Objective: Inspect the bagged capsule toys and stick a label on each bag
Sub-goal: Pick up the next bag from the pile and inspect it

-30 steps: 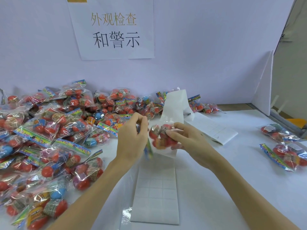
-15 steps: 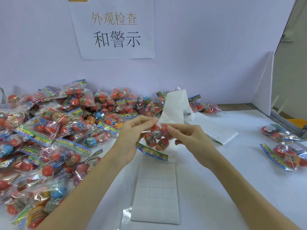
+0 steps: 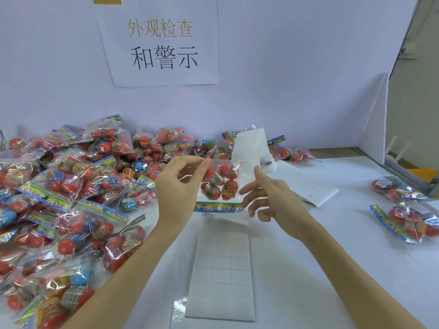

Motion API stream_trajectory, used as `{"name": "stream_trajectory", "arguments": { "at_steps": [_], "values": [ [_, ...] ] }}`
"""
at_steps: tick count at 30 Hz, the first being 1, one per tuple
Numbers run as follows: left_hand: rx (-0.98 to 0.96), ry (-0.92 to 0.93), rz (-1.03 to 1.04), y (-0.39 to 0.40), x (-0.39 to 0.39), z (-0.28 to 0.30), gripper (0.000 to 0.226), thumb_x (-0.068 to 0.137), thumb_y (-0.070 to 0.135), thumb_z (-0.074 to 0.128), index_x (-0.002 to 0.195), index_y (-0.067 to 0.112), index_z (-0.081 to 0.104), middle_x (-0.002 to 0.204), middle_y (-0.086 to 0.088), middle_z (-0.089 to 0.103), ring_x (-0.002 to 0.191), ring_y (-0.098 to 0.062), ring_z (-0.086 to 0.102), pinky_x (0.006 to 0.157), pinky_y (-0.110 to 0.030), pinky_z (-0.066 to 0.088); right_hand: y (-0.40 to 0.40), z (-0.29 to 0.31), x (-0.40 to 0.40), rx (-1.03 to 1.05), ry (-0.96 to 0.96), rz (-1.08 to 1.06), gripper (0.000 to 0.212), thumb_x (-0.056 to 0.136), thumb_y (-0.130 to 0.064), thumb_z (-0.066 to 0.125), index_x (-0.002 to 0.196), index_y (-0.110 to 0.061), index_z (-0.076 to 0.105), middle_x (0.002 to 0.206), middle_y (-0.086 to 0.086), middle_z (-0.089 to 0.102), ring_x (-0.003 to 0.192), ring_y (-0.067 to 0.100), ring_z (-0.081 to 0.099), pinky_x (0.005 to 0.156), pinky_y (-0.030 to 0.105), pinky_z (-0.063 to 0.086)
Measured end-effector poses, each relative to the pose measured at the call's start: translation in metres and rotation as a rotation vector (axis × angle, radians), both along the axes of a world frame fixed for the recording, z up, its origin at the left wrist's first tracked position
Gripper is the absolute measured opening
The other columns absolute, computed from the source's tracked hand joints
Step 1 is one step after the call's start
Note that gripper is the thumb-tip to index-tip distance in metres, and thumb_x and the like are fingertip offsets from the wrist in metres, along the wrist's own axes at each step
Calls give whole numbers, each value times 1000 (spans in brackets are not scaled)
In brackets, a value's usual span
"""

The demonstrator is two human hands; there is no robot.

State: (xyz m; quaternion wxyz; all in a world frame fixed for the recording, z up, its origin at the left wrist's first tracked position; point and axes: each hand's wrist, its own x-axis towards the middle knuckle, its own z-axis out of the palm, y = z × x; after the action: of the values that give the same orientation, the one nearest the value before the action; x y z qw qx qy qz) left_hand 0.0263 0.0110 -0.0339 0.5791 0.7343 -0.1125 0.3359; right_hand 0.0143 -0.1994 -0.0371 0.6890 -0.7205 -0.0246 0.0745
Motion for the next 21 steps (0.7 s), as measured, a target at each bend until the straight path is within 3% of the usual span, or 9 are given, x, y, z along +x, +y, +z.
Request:
{"name": "stream_trajectory", "arguments": {
  "at_steps": [2, 4, 7, 10, 13, 16, 18, 21],
  "values": [
    [78, -98, -40, -3, -5, 3, 6, 94, 11, 76, 97, 16, 77, 92, -2, 72, 85, -17, 70, 76, -21, 54, -2, 0, 0, 86, 137, 132, 86, 94, -81, 39, 98, -2, 73, 94, 28, 76, 71, 35, 74, 45, 25, 46],
    [139, -129, -150, -10, -10, 5, 6, 93, 9, 76, 96, 14, 76, 94, -4, 70, 88, -18, 69, 79, -21, 55, -3, -1, 1, 171, 158, 246, 80, 97, -76, 40, 108, -5, 75, 106, 31, 74, 91, 43, 76, 58, 29, 57],
    [289, -156, -263, -16, -14, 4, 5, 90, 10, 79, 93, 6, 78, 98, -5, 68, 97, -16, 67, 88, -25, 52, -1, -3, 4, 323, 83, 234, 43, 100, -45, 63, 121, -9, 75, 119, 24, 73, 107, 40, 74, 80, 34, 62],
    [343, -106, -281, -14, -14, 3, 6, 91, 8, 79, 98, 9, 78, 107, -3, 66, 110, -18, 64, 99, -30, 48, -4, -5, 9, 466, 7, 95, 53, 89, -20, 77, 139, -13, 60, 118, 15, 75, 97, 26, 75, 82, 28, 59],
    [329, -62, -224, -14, -13, 2, 29, 94, 13, 76, 122, 13, 68, 125, -1, 58, 125, -16, 55, 106, -26, 43, -7, -4, 9, 383, -69, 31, 65, 83, -9, 82, 142, -22, 56, 110, 6, 75, 86, 19, 68, 80, 29, 54],
    [211, 107, -180, -13, -8, 2, 58, 91, 35, 76, 142, 21, 53, 135, 9, 51, 130, -4, 51, 101, -15, 42, -4, -5, 7, 266, -92, 79, 53, 89, 0, 75, 137, -19, 63, 117, 4, 75, 85, 19, 66, 79, 28, 50],
    [144, 277, -225, -10, -4, 1, 67, 84, 53, 72, 142, 28, 51, 131, 15, 59, 122, 5, 56, 95, -11, 44, -2, -6, 5, 234, -105, 134, 47, 90, 3, 75, 133, -15, 66, 119, 12, 73, 88, 20, 66, 80, 26, 50],
    [121, 382, -258, -8, 0, -4, 52, 87, 53, 71, 132, 30, 62, 114, 15, 72, 106, -4, 68, 89, -19, 52, -1, -5, 3, 231, -117, 156, 48, 86, -2, 80, 130, -17, 68, 118, 18, 72, 92, 20, 67, 85, 26, 53]
  ]
}}
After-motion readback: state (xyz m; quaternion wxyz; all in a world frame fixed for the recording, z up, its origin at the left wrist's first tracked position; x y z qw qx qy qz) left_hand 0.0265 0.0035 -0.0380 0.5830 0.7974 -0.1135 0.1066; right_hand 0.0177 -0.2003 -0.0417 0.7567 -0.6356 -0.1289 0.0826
